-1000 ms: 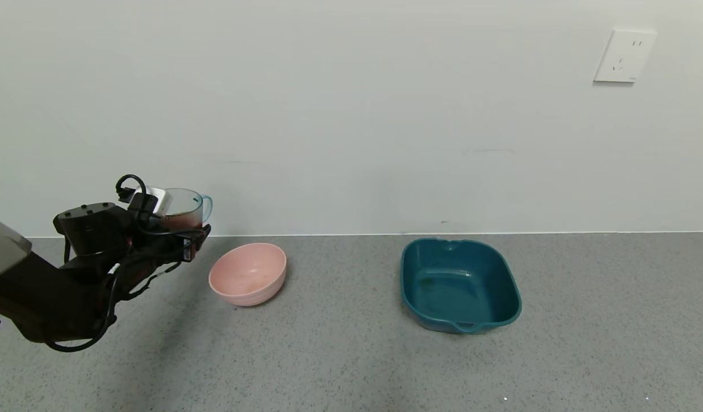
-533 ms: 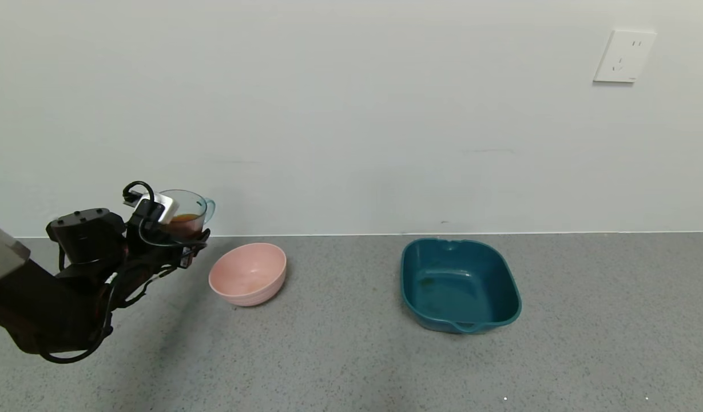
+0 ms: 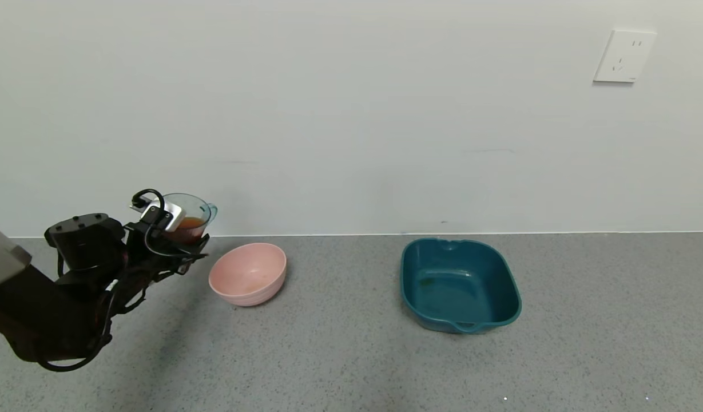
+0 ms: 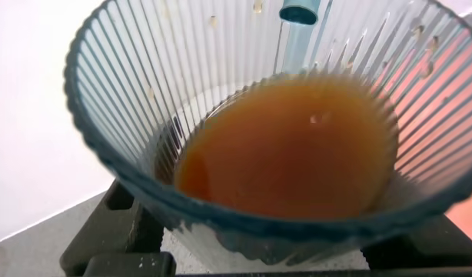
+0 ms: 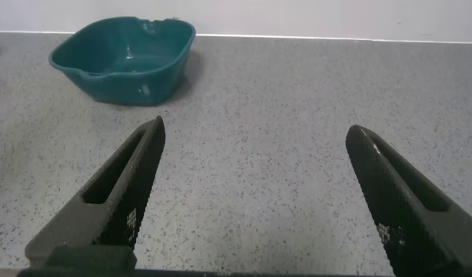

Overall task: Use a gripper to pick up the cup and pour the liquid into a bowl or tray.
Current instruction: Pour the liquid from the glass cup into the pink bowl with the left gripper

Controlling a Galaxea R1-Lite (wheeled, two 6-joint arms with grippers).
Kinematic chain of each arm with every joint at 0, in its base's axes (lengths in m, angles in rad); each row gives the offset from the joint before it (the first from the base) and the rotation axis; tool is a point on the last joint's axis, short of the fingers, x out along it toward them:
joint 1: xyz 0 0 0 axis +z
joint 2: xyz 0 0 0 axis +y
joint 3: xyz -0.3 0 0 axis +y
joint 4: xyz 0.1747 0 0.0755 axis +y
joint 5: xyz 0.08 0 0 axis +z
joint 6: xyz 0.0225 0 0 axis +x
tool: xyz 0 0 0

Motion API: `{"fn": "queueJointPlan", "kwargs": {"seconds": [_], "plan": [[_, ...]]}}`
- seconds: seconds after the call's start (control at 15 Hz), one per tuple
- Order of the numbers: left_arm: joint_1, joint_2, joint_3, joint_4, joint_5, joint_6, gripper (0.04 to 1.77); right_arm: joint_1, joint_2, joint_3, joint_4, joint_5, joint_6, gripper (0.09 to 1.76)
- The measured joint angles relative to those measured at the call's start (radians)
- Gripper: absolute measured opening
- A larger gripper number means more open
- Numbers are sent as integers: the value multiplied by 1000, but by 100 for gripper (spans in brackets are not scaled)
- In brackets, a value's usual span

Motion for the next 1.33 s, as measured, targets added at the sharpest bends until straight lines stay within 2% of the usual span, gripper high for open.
{"fn": "queueJointPlan", "kwargs": {"seconds": [0.4,0.73,1.33], "plan": [[-4,0,51,-31,1,80,134,0,0,0,0,0,0,171],[-5,15,90,-99,1,156,134,0,0,0,0,0,0,171],[-9,64,116,-174,1,252,134,0,0,0,0,0,0,171]]}}
